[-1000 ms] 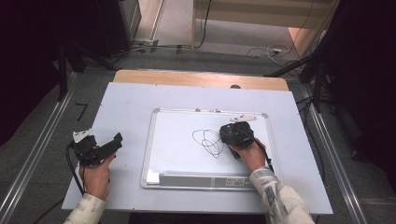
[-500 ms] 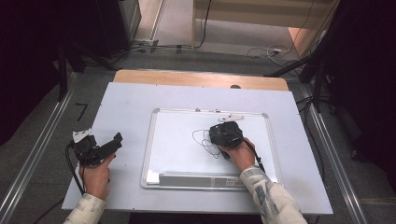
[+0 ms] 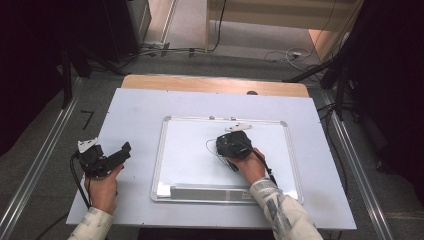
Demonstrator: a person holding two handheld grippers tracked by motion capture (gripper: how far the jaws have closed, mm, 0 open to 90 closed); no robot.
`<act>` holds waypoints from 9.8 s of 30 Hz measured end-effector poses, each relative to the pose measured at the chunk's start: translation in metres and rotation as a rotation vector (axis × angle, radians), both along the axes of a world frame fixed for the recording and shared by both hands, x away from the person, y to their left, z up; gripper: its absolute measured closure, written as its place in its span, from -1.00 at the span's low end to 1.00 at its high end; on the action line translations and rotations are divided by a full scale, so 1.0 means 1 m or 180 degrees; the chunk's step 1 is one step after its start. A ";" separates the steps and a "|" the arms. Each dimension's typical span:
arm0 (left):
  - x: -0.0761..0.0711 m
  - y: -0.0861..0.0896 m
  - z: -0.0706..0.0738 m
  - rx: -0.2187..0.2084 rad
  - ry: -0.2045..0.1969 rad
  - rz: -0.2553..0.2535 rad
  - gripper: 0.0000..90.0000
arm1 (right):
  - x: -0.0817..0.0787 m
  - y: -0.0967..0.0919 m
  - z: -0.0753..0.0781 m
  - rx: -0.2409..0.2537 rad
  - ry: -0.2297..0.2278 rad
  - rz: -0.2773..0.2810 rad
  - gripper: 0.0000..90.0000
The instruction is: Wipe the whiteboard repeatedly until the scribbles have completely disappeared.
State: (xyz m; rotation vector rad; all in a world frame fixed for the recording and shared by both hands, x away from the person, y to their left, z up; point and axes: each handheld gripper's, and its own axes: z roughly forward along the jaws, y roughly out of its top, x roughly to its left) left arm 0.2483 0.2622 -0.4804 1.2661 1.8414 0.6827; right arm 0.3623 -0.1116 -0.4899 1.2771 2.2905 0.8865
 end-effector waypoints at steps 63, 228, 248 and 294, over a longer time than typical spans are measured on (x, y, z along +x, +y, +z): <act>-0.004 0.006 0.000 0.0005 -0.0013 0.0067 -0.88 | 0.014 0.023 0.001 -0.0010 0.0040 0.0118 -0.15; -0.002 0.003 0.000 0.0036 0.0002 0.0028 -0.88 | -0.024 0.023 0.001 -0.0071 0.0124 0.0333 -0.15; -0.003 0.004 -0.001 0.0036 0.0017 0.0049 -0.88 | 0.010 -0.047 0.003 -0.0068 0.0119 -0.0240 -0.15; -0.002 0.005 -0.001 0.0022 0.0012 0.0065 -0.88 | 0.009 -0.004 0.004 0.0044 0.0187 -0.0014 -0.16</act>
